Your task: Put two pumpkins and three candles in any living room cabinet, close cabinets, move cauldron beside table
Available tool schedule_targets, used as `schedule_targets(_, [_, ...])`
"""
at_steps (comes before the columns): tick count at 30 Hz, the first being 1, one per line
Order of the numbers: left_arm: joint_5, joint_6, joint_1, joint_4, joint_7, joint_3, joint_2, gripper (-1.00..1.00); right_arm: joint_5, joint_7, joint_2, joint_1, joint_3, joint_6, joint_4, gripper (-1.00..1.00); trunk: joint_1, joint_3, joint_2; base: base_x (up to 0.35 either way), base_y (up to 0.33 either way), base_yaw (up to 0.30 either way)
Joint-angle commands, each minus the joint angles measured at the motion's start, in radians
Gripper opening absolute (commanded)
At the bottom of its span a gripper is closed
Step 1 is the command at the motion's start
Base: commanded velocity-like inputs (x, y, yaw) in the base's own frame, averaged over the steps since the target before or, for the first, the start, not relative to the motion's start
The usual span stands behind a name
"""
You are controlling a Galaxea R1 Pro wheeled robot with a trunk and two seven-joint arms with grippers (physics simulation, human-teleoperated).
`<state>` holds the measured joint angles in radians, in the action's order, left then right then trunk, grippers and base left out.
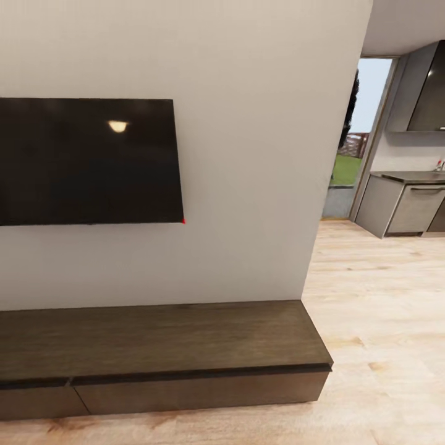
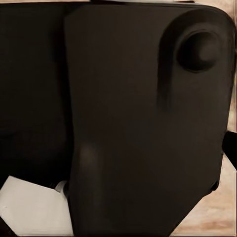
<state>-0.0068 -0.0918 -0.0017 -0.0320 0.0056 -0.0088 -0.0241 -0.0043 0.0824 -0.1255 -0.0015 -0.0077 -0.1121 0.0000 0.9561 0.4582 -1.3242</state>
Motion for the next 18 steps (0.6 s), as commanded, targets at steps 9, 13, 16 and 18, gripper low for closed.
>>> schedule_targets(9, [0.002,0.390,0.000,-0.405,-0.003,0.003,0.004,1.00,-0.013,-0.003,0.053,-0.058,-0.011,0.020,-0.017,1.00,-0.035,-0.028,0.063,0.000,0.000,0.000])
schedule_targets(13, [0.002,0.584,0.000,-0.613,-0.003,0.008,0.003,1.00,-0.019,-0.004,0.062,-0.117,-0.016,0.073,-0.021,1.00,-0.050,-0.041,0.091,0.000,0.000,0.000])
schedule_targets(16, [0.003,0.655,0.000,-0.698,-0.002,0.009,0.000,1.00,-0.020,-0.003,0.060,-0.140,-0.019,0.096,-0.034,1.00,-0.061,-0.050,0.112,0.000,0.000,0.000])
schedule_targets(18, [0.004,0.675,-0.003,-0.724,-0.001,0.010,-0.002,1.00,-0.020,-0.003,0.061,-0.149,-0.020,0.106,-0.058,1.00,-0.069,-0.056,0.126,0.000,0.000,0.000])
